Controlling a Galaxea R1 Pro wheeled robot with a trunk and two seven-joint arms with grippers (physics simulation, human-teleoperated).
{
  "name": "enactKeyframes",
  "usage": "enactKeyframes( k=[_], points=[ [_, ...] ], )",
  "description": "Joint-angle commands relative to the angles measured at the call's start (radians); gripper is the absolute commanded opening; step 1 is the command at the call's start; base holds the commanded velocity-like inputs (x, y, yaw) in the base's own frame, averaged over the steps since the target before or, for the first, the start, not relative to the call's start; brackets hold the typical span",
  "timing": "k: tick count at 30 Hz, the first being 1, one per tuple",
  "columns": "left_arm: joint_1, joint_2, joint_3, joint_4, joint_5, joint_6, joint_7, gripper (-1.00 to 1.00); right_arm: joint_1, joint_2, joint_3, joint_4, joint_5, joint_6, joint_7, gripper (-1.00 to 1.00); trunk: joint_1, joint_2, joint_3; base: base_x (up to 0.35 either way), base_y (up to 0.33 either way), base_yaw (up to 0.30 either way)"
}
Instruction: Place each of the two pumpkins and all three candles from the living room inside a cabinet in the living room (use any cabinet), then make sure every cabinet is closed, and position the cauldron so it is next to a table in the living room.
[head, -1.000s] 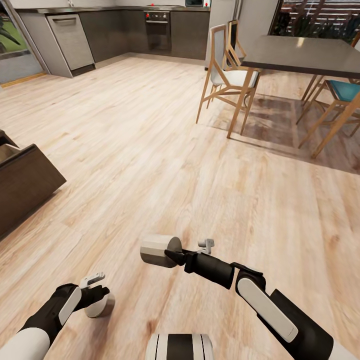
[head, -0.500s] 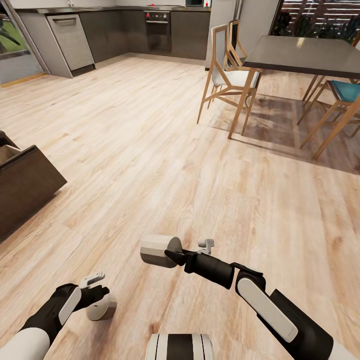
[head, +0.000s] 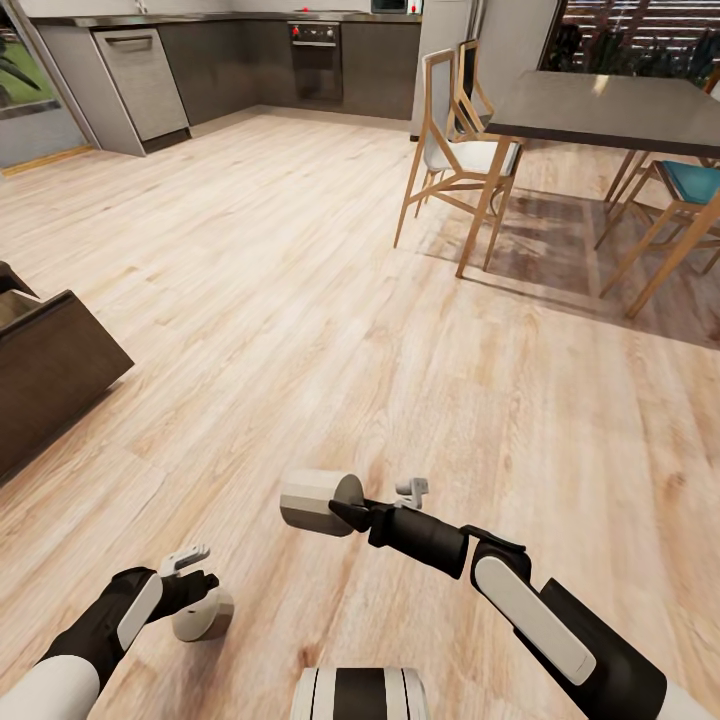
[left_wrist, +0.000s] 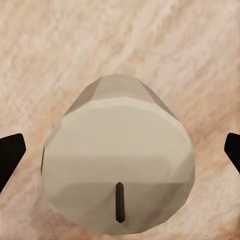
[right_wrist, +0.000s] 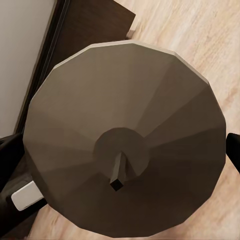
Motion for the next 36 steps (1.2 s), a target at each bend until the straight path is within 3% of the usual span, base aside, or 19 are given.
enactKeyframes(
  k=[1, 5, 10, 16, 21, 27, 30, 36],
  points=[
    [0.0, 0.0, 0.002, -0.001, 0.008, 0.006, 0.003, 1.0, -0.001, -0.001, 0.001, -0.001, -0.005, 0.002, 0.0, -1.0, 0.0, -0.001, -0.005, 0.0, 0.0, 0.0],
    [0.0, 0.0, 0.003, -0.001, 0.008, 0.006, 0.003, 1.0, -0.001, -0.002, 0.002, 0.0, -0.005, 0.002, 0.032, -1.0, 0.002, -0.001, -0.02, 0.0, 0.0, 0.0],
    [0.0, 0.0, 0.003, -0.001, 0.008, 0.006, 0.003, 1.0, -0.001, -0.002, 0.002, 0.007, -0.005, 0.002, 0.105, -1.0, 0.002, -0.001, -0.02, 0.0, 0.0, 0.0],
    [0.0, 0.0, 0.003, -0.001, 0.007, 0.006, 0.003, 1.0, -0.001, -0.002, 0.002, 0.009, -0.005, 0.002, 0.112, -1.0, 0.002, -0.001, -0.02, 0.0, 0.0, 0.0],
    [0.0, -0.001, -0.002, -0.001, 0.005, 0.005, 0.003, 1.0, -0.001, -0.002, 0.002, 0.009, -0.006, 0.002, 0.112, -1.0, 0.004, -0.003, -0.039, 0.0, 0.0, 0.0],
    [0.0, -0.002, -0.006, -0.001, 0.003, 0.004, 0.002, 1.0, -0.001, -0.002, 0.002, 0.009, -0.005, 0.002, 0.112, -1.0, 0.004, -0.003, -0.039, 0.0, 0.0, 0.0],
    [0.0, -0.002, -0.008, -0.001, 0.003, 0.004, 0.002, 1.0, -0.001, -0.001, 0.002, 0.009, -0.004, 0.002, 0.112, -1.0, 0.006, -0.003, -0.051, 0.0, 0.0, 0.0],
    [0.0, -0.002, -0.008, -0.001, 0.002, 0.004, 0.002, 1.0, -0.001, 0.0, 0.001, 0.011, 0.035, 0.002, 0.107, -1.0, 0.007, -0.004, -0.059, 0.0, 0.0, 0.0]
  ],
)
